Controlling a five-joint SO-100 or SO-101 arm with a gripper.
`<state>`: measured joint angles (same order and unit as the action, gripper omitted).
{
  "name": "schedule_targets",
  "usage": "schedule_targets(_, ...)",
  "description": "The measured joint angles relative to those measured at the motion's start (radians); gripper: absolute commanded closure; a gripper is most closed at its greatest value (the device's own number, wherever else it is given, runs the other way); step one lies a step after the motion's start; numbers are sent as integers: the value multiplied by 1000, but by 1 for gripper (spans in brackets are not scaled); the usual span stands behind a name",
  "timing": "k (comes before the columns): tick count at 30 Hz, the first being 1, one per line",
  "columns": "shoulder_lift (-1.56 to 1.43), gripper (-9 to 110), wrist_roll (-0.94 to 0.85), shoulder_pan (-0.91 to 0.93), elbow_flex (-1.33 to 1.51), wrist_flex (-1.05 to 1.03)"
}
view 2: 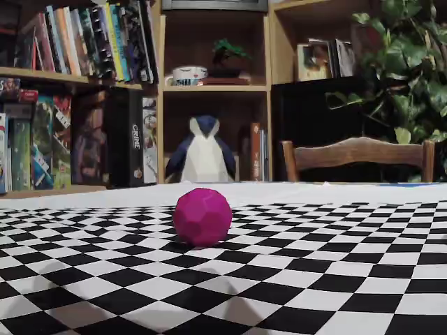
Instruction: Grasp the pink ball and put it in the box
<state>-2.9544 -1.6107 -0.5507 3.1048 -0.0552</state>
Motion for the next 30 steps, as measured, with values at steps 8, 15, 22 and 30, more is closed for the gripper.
schedule_targets(8, 54, 66, 0, 0, 0, 29)
schedule_targets(15, 92, 66, 0, 0, 0, 31)
schedule_targets(22, 126, 66, 0, 0, -2, 31)
schedule_targets(30, 202, 66, 0, 0, -31, 31)
